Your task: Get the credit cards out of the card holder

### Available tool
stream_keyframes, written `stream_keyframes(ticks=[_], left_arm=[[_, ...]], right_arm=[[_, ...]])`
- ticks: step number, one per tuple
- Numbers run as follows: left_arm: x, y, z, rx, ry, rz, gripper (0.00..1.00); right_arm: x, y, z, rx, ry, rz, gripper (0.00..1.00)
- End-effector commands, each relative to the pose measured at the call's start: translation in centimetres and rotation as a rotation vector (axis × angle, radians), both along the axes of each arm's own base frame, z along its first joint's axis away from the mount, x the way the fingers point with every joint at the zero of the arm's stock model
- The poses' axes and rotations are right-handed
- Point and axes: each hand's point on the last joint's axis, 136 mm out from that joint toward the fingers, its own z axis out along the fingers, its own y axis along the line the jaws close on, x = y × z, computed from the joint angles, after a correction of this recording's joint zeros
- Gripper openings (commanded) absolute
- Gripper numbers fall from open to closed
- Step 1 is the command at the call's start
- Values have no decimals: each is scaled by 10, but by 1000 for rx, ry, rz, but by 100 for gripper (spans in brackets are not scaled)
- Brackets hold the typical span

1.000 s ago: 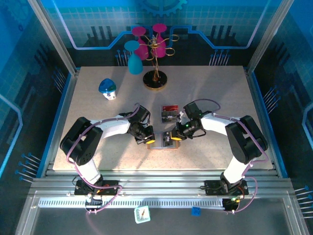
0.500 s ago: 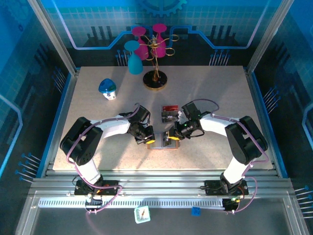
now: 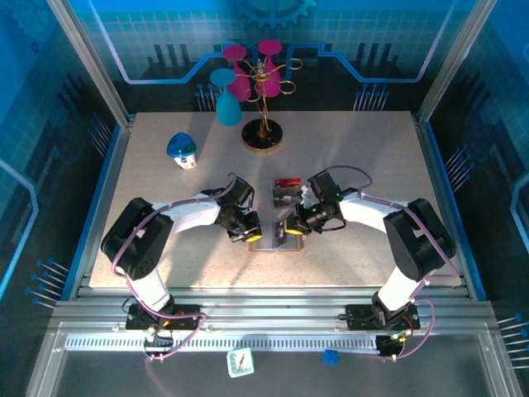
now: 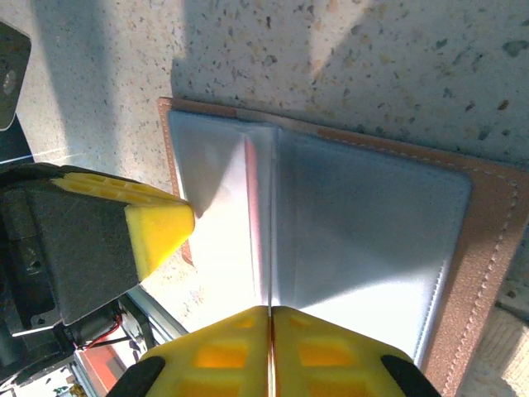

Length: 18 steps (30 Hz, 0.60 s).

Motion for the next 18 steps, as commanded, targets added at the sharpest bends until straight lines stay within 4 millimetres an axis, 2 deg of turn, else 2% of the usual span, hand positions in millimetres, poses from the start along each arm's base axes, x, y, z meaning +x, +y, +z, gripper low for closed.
stream_keyframes(ticks=[1,6,11,18], left_arm=[[8,-2,25,-6,-77,-14,11],[21,-1,44,-22,-152,-4,13],[33,4,56,-31,-213,24,16],[51,15,82,-66,-359,90,17]], right_arm=[[-6,2,9,4,-8,13,9],[-4,-1,21,-9,-39,26,7],[0,-9,31,-66,-91,59,5],[8,-18,52,-172,-259,268,0]])
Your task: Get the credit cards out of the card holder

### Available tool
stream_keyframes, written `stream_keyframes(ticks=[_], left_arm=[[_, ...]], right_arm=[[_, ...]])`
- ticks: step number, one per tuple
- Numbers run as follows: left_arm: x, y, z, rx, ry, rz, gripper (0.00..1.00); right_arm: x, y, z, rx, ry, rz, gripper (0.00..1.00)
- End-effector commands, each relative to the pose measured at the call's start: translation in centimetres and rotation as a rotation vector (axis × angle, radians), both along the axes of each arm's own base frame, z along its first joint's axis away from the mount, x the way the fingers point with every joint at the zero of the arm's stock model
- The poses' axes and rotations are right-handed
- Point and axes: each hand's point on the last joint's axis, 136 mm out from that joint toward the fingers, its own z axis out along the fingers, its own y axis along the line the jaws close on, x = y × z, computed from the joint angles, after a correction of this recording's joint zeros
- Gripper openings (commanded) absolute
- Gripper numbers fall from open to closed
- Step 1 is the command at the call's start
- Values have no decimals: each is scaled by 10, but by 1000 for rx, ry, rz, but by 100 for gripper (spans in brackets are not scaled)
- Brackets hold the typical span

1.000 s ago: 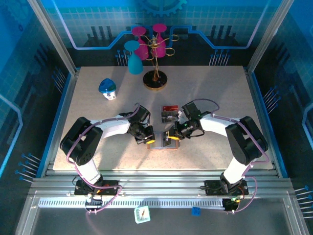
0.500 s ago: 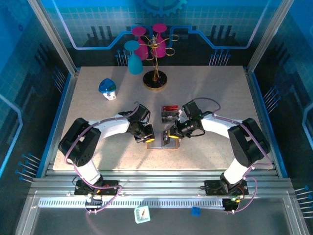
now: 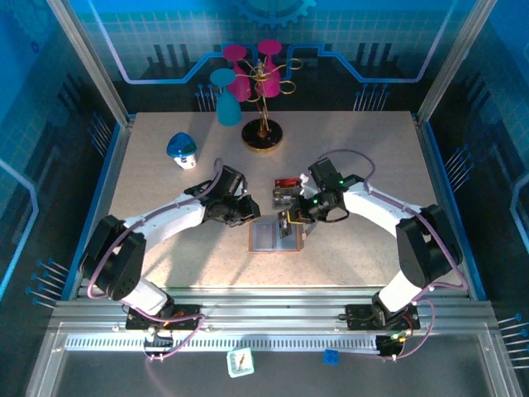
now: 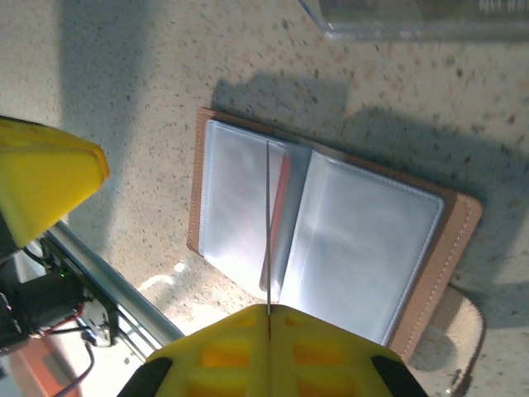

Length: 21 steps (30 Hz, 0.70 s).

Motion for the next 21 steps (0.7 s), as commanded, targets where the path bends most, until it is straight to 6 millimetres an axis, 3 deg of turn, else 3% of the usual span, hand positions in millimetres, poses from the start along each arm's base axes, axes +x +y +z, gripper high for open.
stream_keyframes(ticks=[1,9,21], left_arm=[[14,8,13,-5,-84,35,18],[23,16,19,-28,-117,69,18],[22,30,27,-27,-152,115,18]], right_arm=[[-5,-10,14,-92,-119,187,0],[22,-35,31,-334,-391,496,0],[45,-41,48,-505,-592,1015,0]])
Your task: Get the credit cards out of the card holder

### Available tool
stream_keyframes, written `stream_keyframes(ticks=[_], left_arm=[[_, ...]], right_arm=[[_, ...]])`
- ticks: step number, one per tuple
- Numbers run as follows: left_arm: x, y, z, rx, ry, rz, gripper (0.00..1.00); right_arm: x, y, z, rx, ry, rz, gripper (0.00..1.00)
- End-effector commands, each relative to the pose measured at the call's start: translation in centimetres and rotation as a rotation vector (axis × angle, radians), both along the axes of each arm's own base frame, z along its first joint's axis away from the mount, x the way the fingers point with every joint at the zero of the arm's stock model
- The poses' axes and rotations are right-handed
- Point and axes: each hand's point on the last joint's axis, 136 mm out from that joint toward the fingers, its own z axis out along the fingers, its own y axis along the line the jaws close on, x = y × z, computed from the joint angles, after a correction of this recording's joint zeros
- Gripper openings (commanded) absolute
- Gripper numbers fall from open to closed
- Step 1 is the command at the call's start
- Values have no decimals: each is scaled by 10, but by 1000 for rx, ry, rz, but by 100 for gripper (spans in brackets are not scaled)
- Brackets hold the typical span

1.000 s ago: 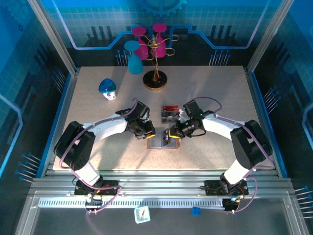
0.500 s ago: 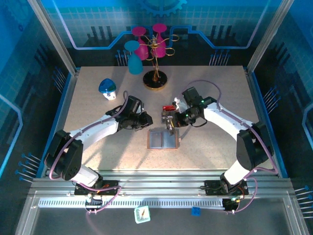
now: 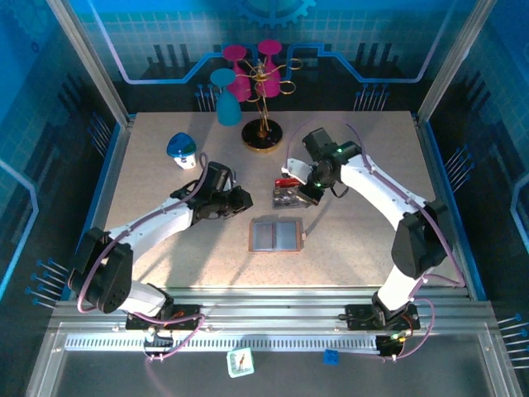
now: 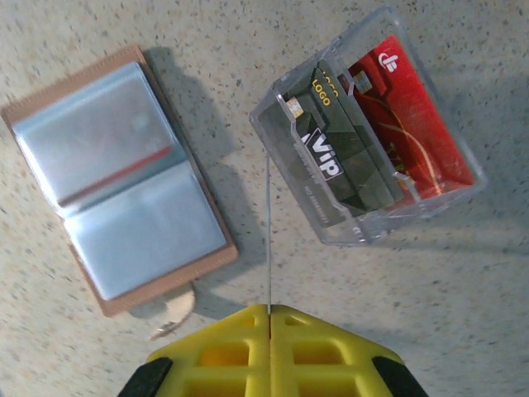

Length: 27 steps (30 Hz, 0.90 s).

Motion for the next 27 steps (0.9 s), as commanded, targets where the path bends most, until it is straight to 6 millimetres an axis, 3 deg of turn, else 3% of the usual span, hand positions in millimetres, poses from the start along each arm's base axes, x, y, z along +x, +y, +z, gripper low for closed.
stream_keyframes(ticks=[1,10,27], left_arm=[[0,7,4,0,-22,30,18],[-11,15,4,-20,-17,69,18],[-12,21,7,1,-21,80,19]], right_arm=[[-4,-5,-2,-134,-24,209,0],[10,14,5,-163,-100,434,0],[33,34,-15,-186,23,503,0]])
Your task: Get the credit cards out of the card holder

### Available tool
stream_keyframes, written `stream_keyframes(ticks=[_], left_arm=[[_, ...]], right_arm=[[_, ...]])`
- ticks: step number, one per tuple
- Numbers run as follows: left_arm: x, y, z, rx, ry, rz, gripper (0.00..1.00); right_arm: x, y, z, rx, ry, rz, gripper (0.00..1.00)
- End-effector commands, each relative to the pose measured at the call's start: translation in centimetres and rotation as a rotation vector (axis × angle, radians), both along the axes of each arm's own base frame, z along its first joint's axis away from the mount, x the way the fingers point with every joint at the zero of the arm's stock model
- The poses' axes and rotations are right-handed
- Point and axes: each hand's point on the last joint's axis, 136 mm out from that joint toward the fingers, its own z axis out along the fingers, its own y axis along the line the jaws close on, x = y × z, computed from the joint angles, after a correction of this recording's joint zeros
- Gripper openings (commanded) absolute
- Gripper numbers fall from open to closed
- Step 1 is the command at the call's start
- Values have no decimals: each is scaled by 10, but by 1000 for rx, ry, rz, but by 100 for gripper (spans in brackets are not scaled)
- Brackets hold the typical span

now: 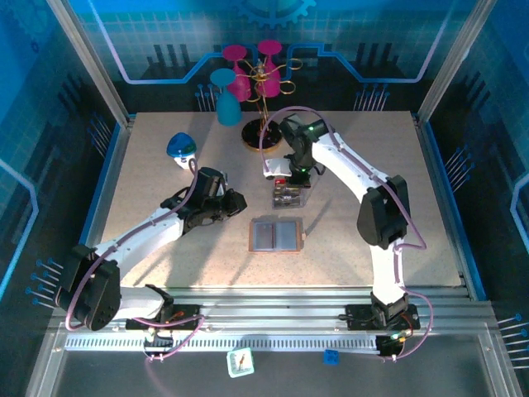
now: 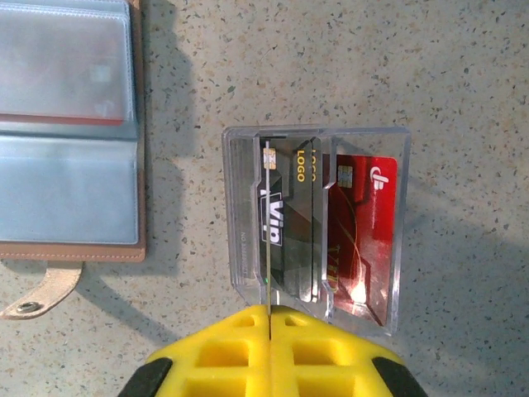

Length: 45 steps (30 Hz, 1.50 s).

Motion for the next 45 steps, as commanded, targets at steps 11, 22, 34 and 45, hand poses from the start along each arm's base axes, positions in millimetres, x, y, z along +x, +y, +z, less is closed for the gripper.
stream_keyframes(ticks=[11,22,34,45], left_arm=[[5,6,-4,9,19,10,19],[4,14,-8,2,23,27,19],[0,19,-11,-1,27,41,19],[1,17,-13,-7,36,34,19]], right_arm=[[-3,6,-19,-48,124,18,0],[-2,2,-34,-88,162,6,0],[-5,4,-46,-95,207,-4,0],[3,7,-38,-58,179,-57,17]])
